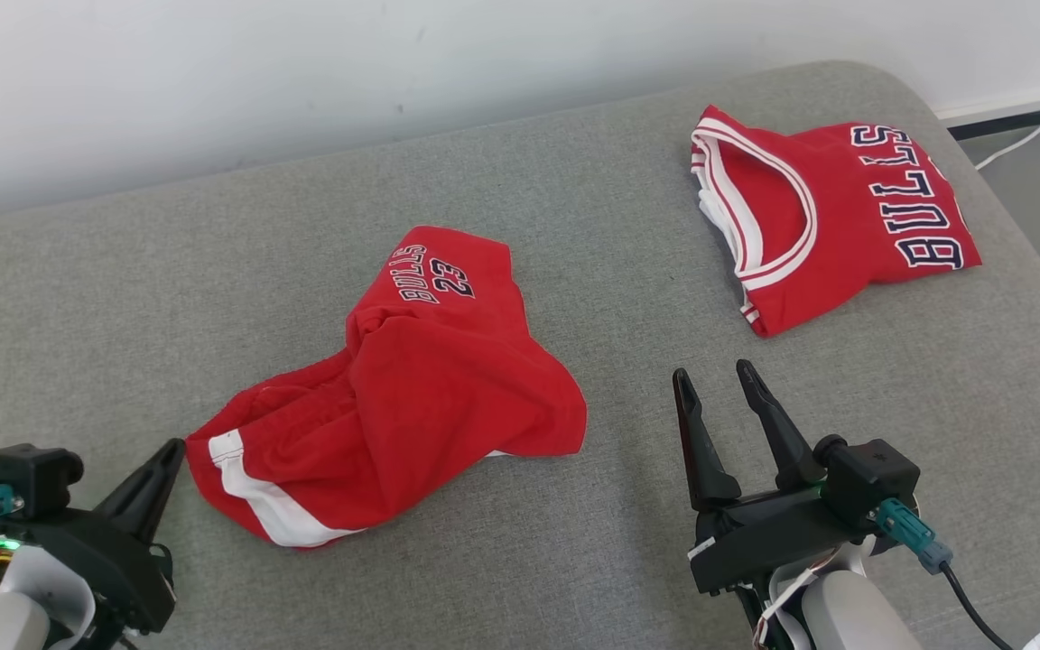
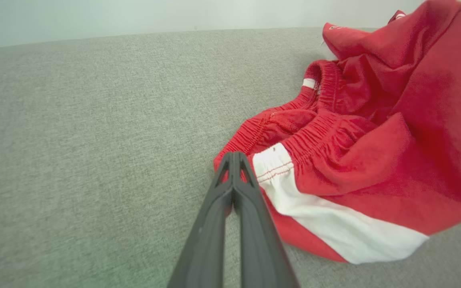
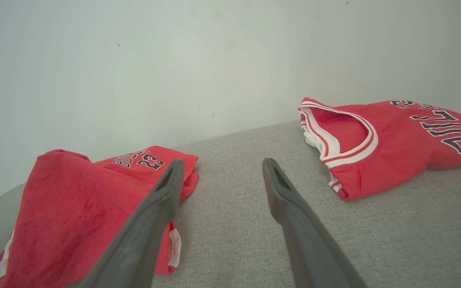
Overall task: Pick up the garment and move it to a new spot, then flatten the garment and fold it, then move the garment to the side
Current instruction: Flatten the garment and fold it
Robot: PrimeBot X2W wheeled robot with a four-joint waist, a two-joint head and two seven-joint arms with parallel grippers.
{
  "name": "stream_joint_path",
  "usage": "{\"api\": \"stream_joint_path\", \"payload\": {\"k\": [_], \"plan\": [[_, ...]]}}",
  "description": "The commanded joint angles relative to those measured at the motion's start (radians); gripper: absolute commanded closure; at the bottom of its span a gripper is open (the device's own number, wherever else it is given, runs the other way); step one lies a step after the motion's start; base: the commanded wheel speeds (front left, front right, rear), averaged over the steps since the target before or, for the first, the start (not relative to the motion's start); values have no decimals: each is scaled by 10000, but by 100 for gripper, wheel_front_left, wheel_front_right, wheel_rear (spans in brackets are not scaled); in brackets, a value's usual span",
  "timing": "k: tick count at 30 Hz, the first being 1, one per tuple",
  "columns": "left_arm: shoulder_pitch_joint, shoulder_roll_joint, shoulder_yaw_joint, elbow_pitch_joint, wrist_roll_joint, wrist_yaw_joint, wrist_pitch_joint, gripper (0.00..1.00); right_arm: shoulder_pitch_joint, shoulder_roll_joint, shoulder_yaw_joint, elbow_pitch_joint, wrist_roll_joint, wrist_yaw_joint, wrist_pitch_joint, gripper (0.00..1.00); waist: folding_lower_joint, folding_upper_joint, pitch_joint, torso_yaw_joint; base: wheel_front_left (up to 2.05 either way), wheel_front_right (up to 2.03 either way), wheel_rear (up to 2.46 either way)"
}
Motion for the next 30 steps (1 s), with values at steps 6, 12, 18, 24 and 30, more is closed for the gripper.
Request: {"api": "stream_joint_path", "payload": {"k": [6, 12, 18, 24, 30], "plan": [[-390, 419, -683, -451, -81, 2, 260, 0, 62, 22, 56, 31, -26, -4, -21, 0, 0, -1, -17, 37, 0, 0, 0], [-1020, 999, -1519, -980, -94, 4, 1041, 0, -2, 7, 120, 55, 68, -4, -21, 0, 0, -1, 33, -67, 0, 0, 0], [-1277, 1317, -2047, -1107, -163, 3, 1533, 0, -6, 16, 123, 24, 114, -4, -21, 0, 0, -1, 156, -241, 0, 0, 0], [-1405, 1468, -2541, -715, 137, 3, 1701, 0, -51, 29, 113, 3, 165, -4, -21, 0, 0, -1, 320, -405, 0, 0, 0], [-1495, 1389, -2990, -400, 71, 3, 1751, 53, -52, 37, 59, -5, 146, -4, -21, 0, 0, -1, 399, -423, 0, 0, 0]]}}
